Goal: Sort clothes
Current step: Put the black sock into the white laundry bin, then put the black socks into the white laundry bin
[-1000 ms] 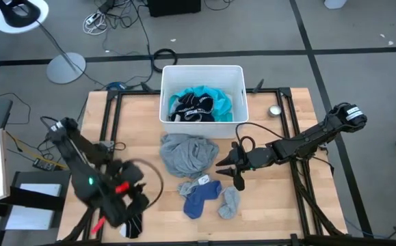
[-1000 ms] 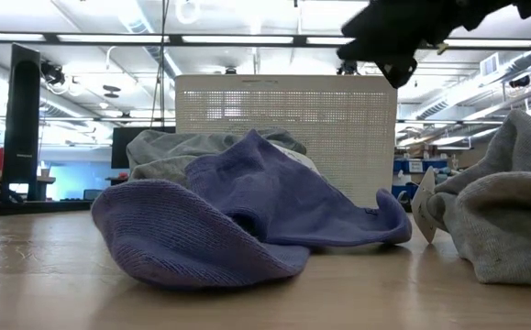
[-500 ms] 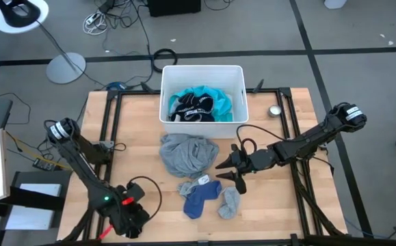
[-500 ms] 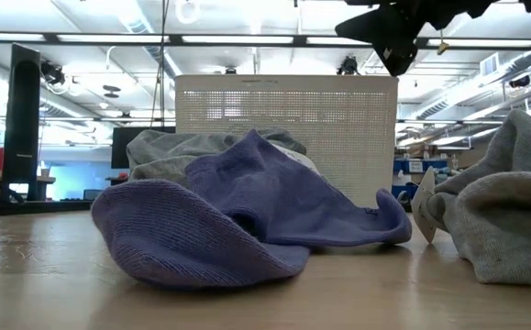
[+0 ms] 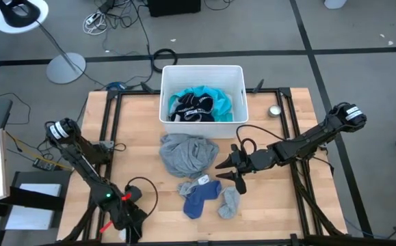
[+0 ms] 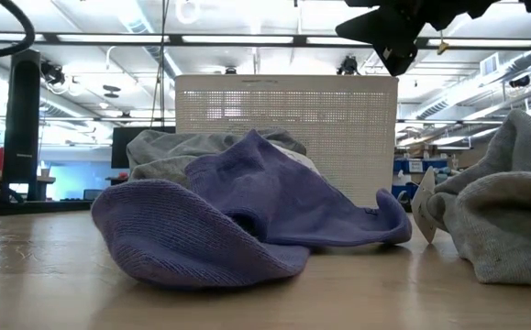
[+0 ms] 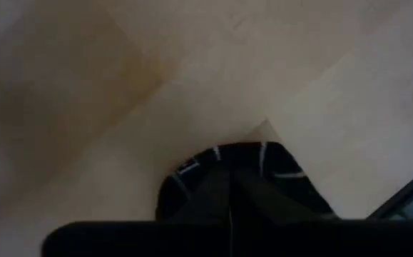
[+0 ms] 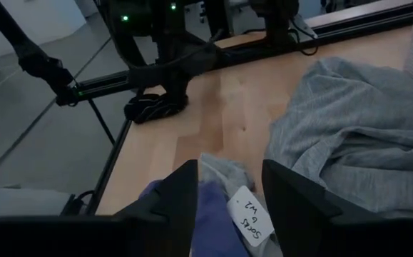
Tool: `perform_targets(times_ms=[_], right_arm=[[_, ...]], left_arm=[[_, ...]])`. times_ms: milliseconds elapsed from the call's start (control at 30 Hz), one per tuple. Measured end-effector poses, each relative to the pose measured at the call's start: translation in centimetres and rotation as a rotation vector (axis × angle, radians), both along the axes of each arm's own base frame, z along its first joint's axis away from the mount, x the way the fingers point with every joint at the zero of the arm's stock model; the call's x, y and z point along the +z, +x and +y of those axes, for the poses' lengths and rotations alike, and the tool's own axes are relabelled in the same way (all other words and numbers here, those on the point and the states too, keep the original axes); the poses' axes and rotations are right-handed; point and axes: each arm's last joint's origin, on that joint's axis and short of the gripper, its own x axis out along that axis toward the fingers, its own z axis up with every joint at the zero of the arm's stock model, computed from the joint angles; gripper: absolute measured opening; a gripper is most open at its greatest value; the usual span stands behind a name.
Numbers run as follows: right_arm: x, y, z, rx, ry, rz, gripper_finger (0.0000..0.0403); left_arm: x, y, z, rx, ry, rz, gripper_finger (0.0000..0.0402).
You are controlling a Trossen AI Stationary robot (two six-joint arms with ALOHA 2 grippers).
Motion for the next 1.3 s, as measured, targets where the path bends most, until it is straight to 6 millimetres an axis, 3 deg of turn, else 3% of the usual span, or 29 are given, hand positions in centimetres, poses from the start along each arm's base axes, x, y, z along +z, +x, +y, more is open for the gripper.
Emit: perform_targets(times_ms=[133, 367, 467, 633, 800, 1100, 1233, 1300], right_arm=[[0.0, 0.0, 0.0, 0.001, -0.004, 0.001, 0.0156], [0.0, 0.1, -0.3, -0.011, -0.006, 0.002, 0.0155], [0.0, 0.1, -0.3, -0.012, -0.007, 0.004, 0.0155], [-0.1, 0.1, -0.3, -0.011, -0.010, 0.011, 0.0153], [-0.2, 0.1, -0.4, -0.013, -0.017, 0.022, 0.0153], [-0.3, 0.1, -0.5, -0.015, -0.020, 0.027, 0.0151], [-0.3, 0.1, -0.5, -0.015, -0.020, 0.027, 0.0151], [-0.3, 0.1, -0.6, -0.018, -0.021, 0.027, 0.0150]], left_arm=[[2.6, 0.3, 0.2, 0.000, 0.070, -0.032, 0.0003], [10.5, 0.5, 2.3, -0.037, 0.216, -0.014, 0.0001], [11.6, 0.4, 2.5, -0.064, 0.238, 0.003, 0.0001], [9.8, 0.6, 1.0, -0.090, 0.204, -0.024, 0.0011], [7.1, 1.2, -0.7, -0.099, 0.107, -0.080, 0.0050], [2.7, 0.6, -1.1, -0.111, 0.085, 0.114, 0.0127], [0.5, 0.2, -0.9, -0.055, 0.113, 0.247, 0.0120], [0.5, 0.2, -1.0, -0.072, 0.090, 0.279, 0.0080]])
